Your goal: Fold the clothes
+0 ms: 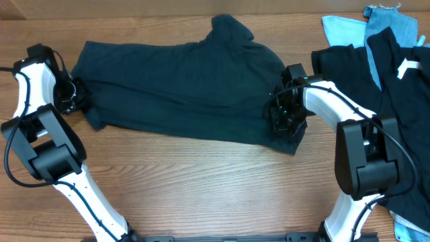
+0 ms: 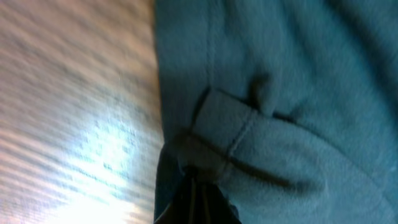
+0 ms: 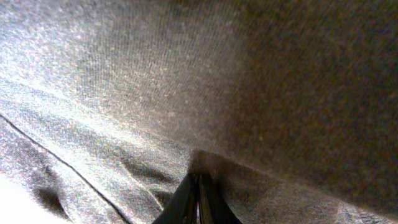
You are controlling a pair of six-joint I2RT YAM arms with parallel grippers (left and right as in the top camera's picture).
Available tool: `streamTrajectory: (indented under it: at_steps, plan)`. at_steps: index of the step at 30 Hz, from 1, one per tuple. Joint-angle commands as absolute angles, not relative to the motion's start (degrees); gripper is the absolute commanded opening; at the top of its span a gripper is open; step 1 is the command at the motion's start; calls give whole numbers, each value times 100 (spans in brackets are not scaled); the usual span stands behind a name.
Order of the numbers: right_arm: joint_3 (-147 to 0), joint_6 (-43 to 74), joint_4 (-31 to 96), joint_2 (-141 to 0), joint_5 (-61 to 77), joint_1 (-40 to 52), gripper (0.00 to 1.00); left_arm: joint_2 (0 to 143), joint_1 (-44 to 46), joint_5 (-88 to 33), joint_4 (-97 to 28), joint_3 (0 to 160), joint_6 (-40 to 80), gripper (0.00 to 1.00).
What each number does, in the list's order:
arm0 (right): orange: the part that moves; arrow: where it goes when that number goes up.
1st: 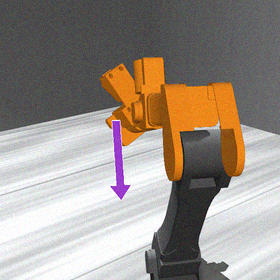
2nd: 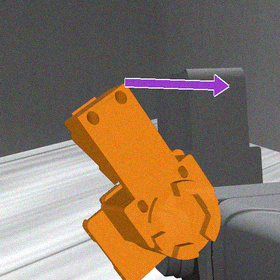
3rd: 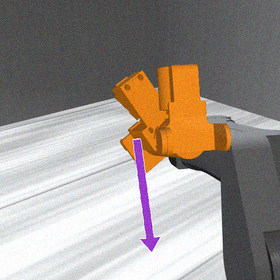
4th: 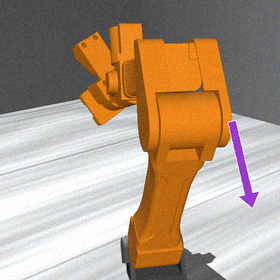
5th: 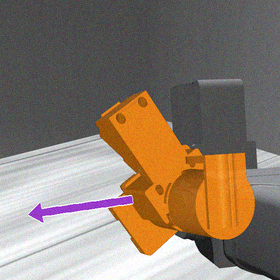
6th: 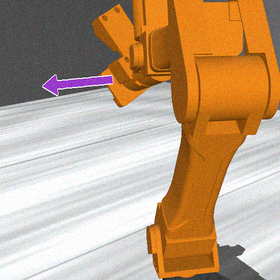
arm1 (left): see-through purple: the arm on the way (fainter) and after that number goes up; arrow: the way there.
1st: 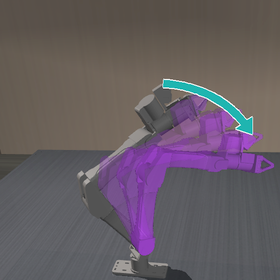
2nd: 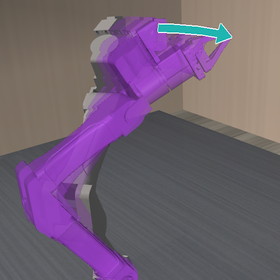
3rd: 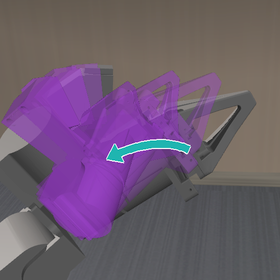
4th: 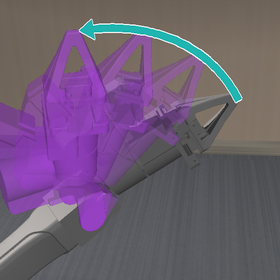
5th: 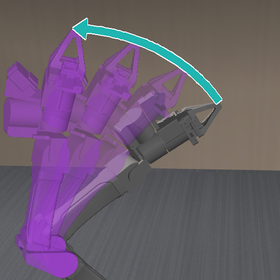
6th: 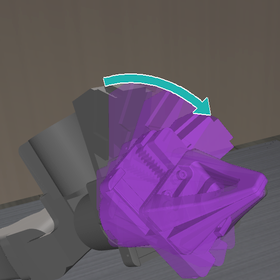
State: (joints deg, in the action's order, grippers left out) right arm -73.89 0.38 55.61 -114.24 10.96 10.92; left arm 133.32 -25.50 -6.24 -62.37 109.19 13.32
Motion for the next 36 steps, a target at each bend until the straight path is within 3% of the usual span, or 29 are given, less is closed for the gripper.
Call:
streamTrajectory:
  at_steps: [1, 8, 11, 13, 14, 16, 21, 24, 28, 32, 36]
  plan:
    - [-7269, 16, 5625, -11703, 996, 1122, 6, 13325, -2624, -958, -5968, 11076, 1149, 4]
    - [-7269, 19, 5627, -11703, 996, 1125, 6, 13325, -2541, -2552, -5162, 11124, 888, 8]
    - [-7269, 19, 5627, -11703, 998, 1125, 6, 13325, -2467, -2550, -5122, 11124, 869, 11]
    - [-7269, 19, 5623, -11703, 996, 1122, 6, 13325, -2460, -2550, -5144, 11124, 740, 21]
    - [-7269, 19, 5612, -11705, 998, 1125, 6, 13325, -2462, -2491, -5196, 11124, 718, 38]
    - [-7269, 21, 5612, -11703, 998, 1125, 6, 13325, -2462, -2265, -5345, 11124, 635, 42]
    - [-7269, 21, 5627, -11703, 998, 1125, 6, 13203, -2462, -2152, -5704, 11146, 423, 43]
    - [-7269, 19, 5653, -11703, 998, 1125, 6, 12626, -2491, -668, -6005, 11146, 1214, 43]
    - [-7269, 19, 5625, -11703, 998, 1125, 6, 11782, -2550, -574, -6040, 11146, 1267, 46]
    - [-7269, 19, 5636, -11703, 998, 1125, 6, 11883, -2862, -106, -6383, 11021, 2248, 45]
    - [-7269, 19, 5636, -11703, 998, 1125, 6, 12313, -3074, -161, -6289, 10742, 2335, 40]
